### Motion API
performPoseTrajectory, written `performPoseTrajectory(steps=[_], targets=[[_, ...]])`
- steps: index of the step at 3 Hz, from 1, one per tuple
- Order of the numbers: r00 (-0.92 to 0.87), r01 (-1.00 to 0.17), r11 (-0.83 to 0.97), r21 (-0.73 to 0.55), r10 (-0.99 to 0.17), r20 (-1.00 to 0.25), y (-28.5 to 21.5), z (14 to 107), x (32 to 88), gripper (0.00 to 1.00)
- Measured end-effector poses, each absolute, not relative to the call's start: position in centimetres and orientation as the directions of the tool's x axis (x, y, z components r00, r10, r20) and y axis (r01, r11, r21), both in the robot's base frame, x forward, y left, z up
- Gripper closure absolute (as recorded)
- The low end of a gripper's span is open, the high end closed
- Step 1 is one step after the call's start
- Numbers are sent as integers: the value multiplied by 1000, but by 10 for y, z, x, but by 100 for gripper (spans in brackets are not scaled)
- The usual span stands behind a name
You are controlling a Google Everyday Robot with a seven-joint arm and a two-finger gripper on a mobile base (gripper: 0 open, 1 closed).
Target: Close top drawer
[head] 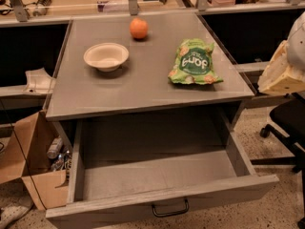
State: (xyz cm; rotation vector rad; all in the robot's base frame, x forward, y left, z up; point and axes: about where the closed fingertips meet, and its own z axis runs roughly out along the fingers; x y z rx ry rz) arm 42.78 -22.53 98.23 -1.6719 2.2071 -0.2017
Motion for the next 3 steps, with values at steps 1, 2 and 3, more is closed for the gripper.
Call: performPoseTrajectory(steps=[1, 2, 3], targets=[[-268, -892, 312, -327, -948, -175, -238, 958, 417, 100], [-302, -901, 334, -276, -941, -151, -248, 920, 406, 100], [-300, -903, 335, -270, -940, -162, -248, 919, 399, 100]])
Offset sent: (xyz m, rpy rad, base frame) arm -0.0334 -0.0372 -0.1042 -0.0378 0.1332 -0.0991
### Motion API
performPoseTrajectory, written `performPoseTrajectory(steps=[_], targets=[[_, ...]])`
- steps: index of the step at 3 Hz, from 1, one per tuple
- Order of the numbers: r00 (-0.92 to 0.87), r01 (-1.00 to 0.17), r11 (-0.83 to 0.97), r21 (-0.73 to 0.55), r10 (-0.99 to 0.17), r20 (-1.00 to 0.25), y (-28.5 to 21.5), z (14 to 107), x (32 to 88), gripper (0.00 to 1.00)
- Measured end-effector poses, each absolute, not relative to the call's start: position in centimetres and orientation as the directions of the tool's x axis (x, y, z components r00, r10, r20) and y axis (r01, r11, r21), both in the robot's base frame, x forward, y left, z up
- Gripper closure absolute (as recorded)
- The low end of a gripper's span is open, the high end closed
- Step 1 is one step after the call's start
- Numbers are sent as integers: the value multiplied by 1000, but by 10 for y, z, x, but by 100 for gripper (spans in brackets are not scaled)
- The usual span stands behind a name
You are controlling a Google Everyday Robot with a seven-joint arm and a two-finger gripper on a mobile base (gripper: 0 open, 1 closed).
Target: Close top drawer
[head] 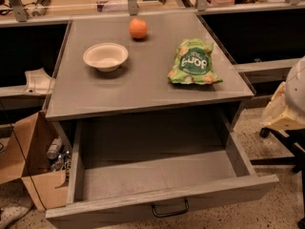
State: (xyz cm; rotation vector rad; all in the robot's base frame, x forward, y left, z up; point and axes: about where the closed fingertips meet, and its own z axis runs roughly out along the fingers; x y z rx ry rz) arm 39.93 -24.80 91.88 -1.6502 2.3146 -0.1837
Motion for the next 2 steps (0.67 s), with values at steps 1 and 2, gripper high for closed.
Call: performPoseTrajectory(steps=[1, 2], targets=[[-333, -905, 364, -221, -928, -168, -251, 904, 378, 100], [-352, -909, 379, -173, -921, -170, -249, 889, 356, 100]])
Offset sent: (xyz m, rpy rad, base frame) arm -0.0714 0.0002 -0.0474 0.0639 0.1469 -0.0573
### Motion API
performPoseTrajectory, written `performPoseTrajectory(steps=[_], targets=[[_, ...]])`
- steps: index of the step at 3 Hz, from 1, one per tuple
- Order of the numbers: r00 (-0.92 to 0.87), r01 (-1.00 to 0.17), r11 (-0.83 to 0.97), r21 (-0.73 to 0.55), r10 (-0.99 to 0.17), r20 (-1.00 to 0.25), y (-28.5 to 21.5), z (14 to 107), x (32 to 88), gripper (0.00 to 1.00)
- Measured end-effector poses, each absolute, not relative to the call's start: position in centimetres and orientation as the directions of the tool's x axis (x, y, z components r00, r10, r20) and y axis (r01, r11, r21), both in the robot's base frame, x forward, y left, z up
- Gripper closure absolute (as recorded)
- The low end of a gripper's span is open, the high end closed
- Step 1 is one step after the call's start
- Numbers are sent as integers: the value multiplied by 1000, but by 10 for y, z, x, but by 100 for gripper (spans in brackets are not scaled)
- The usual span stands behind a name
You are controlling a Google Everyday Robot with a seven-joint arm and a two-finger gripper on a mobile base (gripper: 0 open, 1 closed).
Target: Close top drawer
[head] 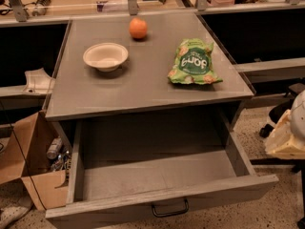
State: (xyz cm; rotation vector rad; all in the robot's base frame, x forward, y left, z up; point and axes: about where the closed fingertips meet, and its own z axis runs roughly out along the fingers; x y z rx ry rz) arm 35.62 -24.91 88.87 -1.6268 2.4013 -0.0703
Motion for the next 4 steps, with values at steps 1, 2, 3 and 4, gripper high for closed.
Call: performPoseTrajectory(steps=[1, 2, 3, 4], targets=[[-342, -925, 361, -120, -927, -155, -241, 866, 336, 100], [-343, -926, 361, -113, -927, -152, -241, 863, 334, 100], [-350, -926, 365, -97, -925, -147, -239, 857, 327, 100], [-353, -930, 364, -47, -922, -157, -227, 839, 306, 100]])
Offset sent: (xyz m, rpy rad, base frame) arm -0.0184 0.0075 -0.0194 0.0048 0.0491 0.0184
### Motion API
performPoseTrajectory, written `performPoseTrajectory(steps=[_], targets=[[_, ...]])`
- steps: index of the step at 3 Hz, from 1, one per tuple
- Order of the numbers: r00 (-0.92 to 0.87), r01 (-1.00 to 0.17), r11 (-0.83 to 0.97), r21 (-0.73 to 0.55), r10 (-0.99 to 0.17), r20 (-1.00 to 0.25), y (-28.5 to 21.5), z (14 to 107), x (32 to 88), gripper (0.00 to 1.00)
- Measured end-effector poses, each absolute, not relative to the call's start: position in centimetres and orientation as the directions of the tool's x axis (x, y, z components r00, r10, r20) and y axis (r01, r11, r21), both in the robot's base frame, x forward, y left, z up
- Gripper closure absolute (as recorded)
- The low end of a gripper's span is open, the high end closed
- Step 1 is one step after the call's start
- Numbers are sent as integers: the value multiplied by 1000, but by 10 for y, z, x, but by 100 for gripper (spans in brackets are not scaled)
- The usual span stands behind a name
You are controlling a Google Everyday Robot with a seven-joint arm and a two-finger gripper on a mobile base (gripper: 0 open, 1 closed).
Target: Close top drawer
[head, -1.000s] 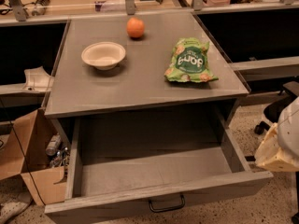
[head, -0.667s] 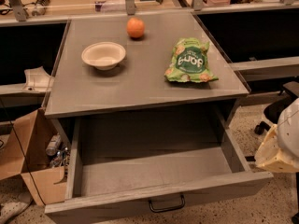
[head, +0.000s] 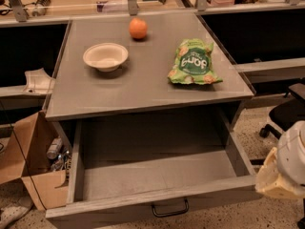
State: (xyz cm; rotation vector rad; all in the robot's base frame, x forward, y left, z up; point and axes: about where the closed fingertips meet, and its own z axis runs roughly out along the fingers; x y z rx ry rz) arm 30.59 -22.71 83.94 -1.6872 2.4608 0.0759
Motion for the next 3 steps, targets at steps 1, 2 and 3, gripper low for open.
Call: performPoseTrajectory(steps=[1, 2, 3], targets=[[-361, -931, 365, 10, -919, -160, -217, 816, 287, 100], [-362, -931, 365, 11, -919, -160, -217, 816, 287, 100], [-379, -925, 377, 39, -913, -152, -216, 801, 283, 100]])
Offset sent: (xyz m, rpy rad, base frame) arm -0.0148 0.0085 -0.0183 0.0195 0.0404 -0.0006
